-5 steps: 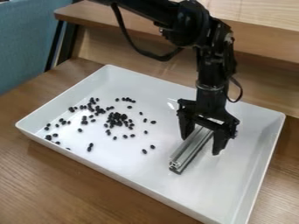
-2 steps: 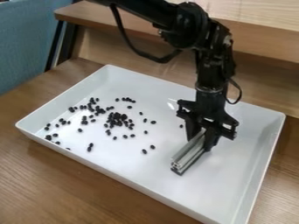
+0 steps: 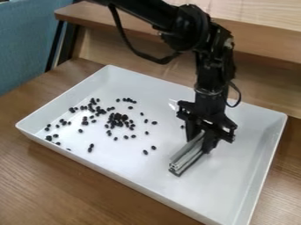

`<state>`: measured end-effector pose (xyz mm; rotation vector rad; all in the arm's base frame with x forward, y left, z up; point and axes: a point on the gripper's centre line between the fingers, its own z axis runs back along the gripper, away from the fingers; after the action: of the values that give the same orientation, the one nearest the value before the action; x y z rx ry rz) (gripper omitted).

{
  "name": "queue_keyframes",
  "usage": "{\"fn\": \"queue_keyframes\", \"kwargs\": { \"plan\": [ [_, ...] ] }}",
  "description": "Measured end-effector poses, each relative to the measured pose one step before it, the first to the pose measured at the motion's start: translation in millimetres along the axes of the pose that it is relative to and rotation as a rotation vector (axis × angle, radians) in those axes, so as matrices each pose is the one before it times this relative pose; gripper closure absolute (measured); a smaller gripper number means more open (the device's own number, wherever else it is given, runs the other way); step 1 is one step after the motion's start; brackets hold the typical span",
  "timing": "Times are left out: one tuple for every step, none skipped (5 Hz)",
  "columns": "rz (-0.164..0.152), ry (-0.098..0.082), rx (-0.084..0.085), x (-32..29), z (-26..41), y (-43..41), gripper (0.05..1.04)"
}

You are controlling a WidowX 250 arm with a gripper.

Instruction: Sweep into pile

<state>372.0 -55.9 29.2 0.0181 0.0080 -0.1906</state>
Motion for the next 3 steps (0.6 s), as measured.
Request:
{"fn": "queue_keyframes", "kwargs": {
  "plan": [
    [-0.0473, 0.0126, 0.0259, -6.28, -0.25, 10.87, 0.695],
    [-0.0250, -0.0020, 0.0045, -5.86, -1.02, 17.14, 0.695],
    [-0.0078, -0.0217, -0.0126, -2.18, -1.30, 18.15, 0.695]
  ]
}}
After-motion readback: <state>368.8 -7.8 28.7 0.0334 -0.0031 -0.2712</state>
